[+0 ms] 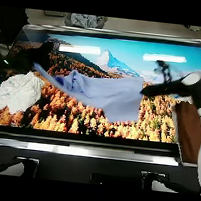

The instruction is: Fold the shirts.

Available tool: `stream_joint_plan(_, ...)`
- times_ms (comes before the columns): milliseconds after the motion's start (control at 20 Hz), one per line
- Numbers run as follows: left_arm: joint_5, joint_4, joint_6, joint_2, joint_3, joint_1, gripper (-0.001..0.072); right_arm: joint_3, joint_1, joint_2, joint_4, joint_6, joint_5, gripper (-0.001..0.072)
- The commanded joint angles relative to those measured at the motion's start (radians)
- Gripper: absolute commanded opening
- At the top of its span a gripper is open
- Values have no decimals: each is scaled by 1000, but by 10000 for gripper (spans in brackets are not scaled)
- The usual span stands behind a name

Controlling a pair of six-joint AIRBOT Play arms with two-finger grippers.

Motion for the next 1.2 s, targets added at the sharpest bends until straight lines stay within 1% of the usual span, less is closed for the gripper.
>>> stream_joint_plan(0,137,30,2,201,330,21,29,374,3,228,-254,-32,-104,37)
stream_joint_plan(50,196,85,-40,258,430,38,29,472,3,303,-328,-1,-172,37)
stream_joint_plan(150,263,202,-169,362,558,72,29,604,3,454,-480,118,-281,36)
stream_joint_plan(200,269,209,-235,414,582,81,29,618,3,517,-516,205,-303,36)
stream_joint_plan(250,266,201,-274,460,582,81,29,618,3,569,-526,275,-293,36)
stream_joint_plan(350,258,187,-276,531,575,82,30,618,3,640,-528,288,-200,36)
stream_joint_plan(450,254,187,-276,557,575,82,29,618,3,671,-543,287,-158,36)
stream_joint_plan(650,134,194,-276,549,575,82,29,618,3,666,-555,288,-95,36)
stream_joint_plan(800,13,274,-276,536,548,82,30,618,3,620,-594,288,32,35)
stream_joint_plan(900,-83,277,-275,501,477,82,30,617,3,537,-598,285,184,35)
stream_joint_plan(1000,-159,277,-249,445,347,82,30,616,3,392,-591,256,343,36)
stream_joint_plan(1100,-158,277,-199,366,164,82,30,600,3,191,-581,217,465,34)
stream_joint_plan(1150,-146,277,-174,313,77,80,30,586,3,90,-568,211,489,34)
